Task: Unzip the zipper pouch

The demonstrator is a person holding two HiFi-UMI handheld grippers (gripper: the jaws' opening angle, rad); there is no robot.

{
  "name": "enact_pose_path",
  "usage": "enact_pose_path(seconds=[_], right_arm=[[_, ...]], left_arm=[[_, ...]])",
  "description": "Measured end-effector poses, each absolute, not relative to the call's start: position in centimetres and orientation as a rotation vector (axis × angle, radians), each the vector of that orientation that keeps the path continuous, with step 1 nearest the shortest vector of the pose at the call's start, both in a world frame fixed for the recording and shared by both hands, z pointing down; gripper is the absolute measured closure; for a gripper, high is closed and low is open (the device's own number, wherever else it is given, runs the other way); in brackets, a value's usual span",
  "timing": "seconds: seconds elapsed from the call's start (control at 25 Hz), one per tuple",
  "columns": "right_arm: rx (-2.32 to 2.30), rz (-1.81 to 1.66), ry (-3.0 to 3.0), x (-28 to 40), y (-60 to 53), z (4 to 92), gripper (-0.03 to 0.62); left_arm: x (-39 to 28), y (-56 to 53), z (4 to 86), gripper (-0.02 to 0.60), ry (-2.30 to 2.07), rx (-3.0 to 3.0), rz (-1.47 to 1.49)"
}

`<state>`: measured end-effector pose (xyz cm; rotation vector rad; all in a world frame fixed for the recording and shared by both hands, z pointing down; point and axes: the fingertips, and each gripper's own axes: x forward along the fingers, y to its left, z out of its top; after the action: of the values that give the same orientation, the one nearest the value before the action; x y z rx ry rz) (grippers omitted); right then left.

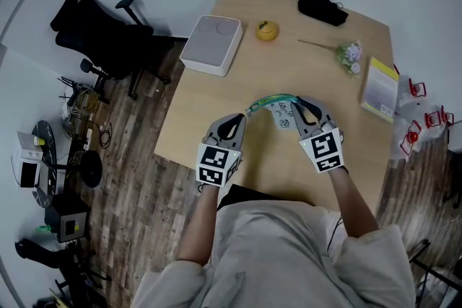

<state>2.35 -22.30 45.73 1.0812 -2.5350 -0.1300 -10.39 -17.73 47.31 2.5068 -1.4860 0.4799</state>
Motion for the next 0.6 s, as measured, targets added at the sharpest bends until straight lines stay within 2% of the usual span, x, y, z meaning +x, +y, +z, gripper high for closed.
enact_pose_path(seconds=[0.6], right_arm=[[1.075, -0.126, -2.537, 2.50, -22.34, 45.27, 0.542]], left_arm=[[-11.06, -17.79, 47.47, 0.560, -1.483, 2.504, 0.498]])
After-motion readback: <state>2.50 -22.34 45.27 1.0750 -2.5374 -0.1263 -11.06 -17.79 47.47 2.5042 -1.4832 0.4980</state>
